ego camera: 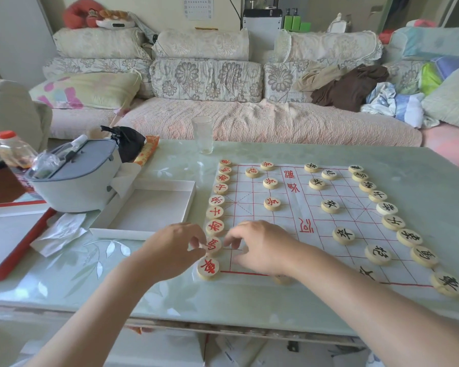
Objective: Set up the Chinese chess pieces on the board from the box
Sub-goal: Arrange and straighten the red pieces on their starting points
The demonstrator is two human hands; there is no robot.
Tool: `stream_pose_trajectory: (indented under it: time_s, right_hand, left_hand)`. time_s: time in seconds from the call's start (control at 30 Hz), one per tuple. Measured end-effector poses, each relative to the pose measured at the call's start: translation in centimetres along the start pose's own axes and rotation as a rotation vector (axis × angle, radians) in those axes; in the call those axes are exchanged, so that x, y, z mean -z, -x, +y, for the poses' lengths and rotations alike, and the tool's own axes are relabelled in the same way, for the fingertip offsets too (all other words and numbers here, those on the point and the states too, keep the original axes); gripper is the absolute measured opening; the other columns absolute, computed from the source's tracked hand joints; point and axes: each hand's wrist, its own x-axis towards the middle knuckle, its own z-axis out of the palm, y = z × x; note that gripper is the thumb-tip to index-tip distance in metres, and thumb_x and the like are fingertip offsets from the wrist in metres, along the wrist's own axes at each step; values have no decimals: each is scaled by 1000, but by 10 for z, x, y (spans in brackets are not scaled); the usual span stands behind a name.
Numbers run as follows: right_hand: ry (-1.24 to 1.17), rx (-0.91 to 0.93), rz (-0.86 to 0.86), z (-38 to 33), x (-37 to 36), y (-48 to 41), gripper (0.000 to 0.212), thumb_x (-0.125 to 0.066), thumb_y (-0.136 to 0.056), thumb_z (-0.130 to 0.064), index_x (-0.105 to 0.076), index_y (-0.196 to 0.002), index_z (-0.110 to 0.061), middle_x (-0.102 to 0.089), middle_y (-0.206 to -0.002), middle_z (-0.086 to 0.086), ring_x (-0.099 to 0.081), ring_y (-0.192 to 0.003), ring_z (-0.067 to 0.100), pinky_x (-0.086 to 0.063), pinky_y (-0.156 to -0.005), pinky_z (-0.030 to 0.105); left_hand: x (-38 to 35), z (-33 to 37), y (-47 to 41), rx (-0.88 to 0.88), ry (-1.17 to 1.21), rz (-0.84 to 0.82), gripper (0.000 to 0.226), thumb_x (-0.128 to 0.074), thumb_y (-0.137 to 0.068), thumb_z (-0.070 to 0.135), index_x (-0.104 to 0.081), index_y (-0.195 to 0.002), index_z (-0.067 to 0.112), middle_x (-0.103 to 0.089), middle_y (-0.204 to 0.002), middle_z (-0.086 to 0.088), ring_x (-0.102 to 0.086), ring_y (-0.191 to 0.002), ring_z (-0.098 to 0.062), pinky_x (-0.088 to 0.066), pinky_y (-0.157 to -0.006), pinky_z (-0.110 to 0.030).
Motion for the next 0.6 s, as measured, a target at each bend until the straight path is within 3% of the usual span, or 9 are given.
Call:
stream_pose_trajectory:
  time_s: [0.1, 0.2, 0.3, 0.47, 0.6]
  right_hand:
    - [21, 34, 9, -12, -12, 0, 33, -69, -82, -48, -65, -112, -36, -63, -104, -16, -56, -95, 9, -41, -74, 28]
    - [79, 16, 94, -23, -28, -1, 44, -67, -74, -69, -64, -100, -34, -65, -96, -13, -59, -90, 11, -35, -69, 28]
    - [64, 29, 133, -28, -40, -6, 36, -65, -78, -65, -64, -96, -34, -65, -95, -12, -60, -93, 13, -37, -70, 28]
    - [-16, 35, 19, -25, -36, -7, 31, -66, -84, -52, -63, -110, -35, -62, -108, -15, -59, -103, 10, -48, -87, 31]
    - [22, -15, 47, -22, -36, -8, 37, -68, -77, -60, -58, -106, -38, -60, -107, -18, -58, -99, 6, -45, -82, 28]
  left_hand:
    - [-4, -5, 14, 22, 7, -59, 14, -65, -84, 39, -58, -96, 40, -56, -90, 21, -54, -81, 0, -43, -70, -15]
    - [-11, -8, 24, 41, 39, -79, 31, -66, -83, 43, -58, -113, 42, -55, -102, 23, -57, -86, 1, -37, -67, -7]
    - [-13, -11, 31, 44, 56, -93, 45, -66, -83, 43, -54, -127, 41, -55, -109, 24, -57, -92, -1, -38, -71, -9]
    - [-13, -18, 35, 40, 72, -74, 32, -69, -82, 39, -60, -112, 40, -58, -105, 21, -55, -91, 0, -45, -77, -16]
    - [-14, -17, 33, 44, 79, -64, 43, -68, -80, 46, -53, -120, 42, -55, -102, 24, -50, -87, -2, -45, -79, -21]
